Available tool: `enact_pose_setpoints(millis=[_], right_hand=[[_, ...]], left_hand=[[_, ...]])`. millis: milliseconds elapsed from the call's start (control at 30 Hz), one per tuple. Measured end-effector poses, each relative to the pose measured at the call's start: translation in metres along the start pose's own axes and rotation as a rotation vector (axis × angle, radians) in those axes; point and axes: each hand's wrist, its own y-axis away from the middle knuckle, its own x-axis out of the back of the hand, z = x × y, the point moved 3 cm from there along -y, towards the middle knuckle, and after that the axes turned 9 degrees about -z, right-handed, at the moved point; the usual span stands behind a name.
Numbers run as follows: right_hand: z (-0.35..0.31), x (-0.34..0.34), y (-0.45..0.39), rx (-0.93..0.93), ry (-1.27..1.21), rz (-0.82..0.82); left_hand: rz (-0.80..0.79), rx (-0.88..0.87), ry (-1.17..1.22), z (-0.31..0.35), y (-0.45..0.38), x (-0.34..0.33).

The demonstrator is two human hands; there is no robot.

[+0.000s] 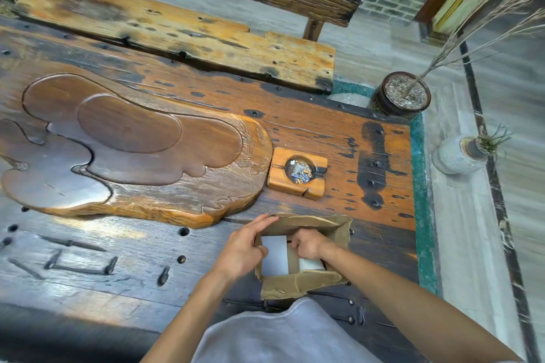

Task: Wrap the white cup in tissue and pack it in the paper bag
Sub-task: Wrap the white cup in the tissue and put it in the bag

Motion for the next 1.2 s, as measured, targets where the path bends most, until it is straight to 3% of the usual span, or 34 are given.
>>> enact_pose_setpoints(millis=[133,300,600,833,1200], right_hand=[[0.016,-0.009,0.004,-0.019,0.293,0.099],[0.023,-0.018,-0.009,-0.035,0.555,0.032],[0.013,-0.025,-0.018,-0.051,0.578,0.020],[0.022,-0.015,-0.013,-0.090,0.152,-0.010],[0.030,0.010,-0.005,-0.158,0.010,0.021]], left_hand=[[-0.009,-0.003,0.037,0.001,0.001,0.000],[-0.020,-0.002,0.039,-0.005,-0.003,-0.004],[-0.024,0.000,0.042,-0.006,-0.003,-0.004],[-0.010,-0.010,0.034,-0.002,-0.002,0.000],[-0.015,-0.001,0.030,0.005,-0.009,-0.004]])
